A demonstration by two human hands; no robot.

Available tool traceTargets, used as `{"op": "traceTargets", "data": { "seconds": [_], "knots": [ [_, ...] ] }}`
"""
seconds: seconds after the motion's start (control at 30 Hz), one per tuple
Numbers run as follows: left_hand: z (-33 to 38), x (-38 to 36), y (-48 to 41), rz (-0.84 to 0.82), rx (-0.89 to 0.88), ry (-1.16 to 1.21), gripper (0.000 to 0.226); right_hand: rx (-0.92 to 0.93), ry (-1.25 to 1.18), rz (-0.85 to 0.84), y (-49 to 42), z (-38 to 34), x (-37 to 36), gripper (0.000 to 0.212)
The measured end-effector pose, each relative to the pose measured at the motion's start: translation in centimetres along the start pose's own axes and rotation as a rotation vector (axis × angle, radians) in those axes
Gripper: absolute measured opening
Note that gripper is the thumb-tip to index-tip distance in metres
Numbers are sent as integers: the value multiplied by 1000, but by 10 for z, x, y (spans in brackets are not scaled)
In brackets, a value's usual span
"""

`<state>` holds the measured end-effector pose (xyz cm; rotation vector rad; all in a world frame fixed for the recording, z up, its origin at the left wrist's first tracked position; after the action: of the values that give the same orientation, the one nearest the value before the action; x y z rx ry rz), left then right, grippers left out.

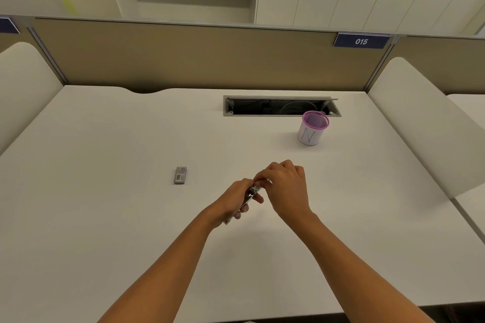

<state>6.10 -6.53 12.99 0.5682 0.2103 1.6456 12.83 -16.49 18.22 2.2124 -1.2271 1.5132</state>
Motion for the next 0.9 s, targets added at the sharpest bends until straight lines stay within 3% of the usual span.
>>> {"op": "traceTargets", "data": {
  "seconds": [0.13, 0.3, 0.47, 0.6, 0.7, 0.9],
  "knots": [
    [-1, 0, -1, 5, 3, 0, 33, -13, -22, -16, 1, 1, -2, 14],
    [-2, 3, -2, 25, 19, 4, 31, -56, -154, 95, 3, 5, 6, 16],
    [-1, 4, -3, 25, 24, 16, 31, 1, -308, -19, 9, 1, 0, 23],
    [2, 3, -2, 17, 17, 12, 31, 71, -230, -87, 14, 1, -7, 42],
    [-1, 2, -4, 3, 34, -5, 33, 101, -160, -81, 12, 6, -10, 35],
    [-8, 1, -7, -16, 79, -77, 38, 110, 20, -22, 3, 26, -4, 43]
  ]
}}
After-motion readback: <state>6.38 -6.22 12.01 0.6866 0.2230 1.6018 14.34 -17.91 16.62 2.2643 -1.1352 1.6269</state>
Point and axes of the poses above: each hand's wrist, its own y-axis away from the middle knuckle, its own x-axis out of the back of the hand, z = x × y, the point moved 5 cm from there along -y, towards the middle knuckle, and after that the axes turned 12 degrees about -y, right-handed, at the moved point
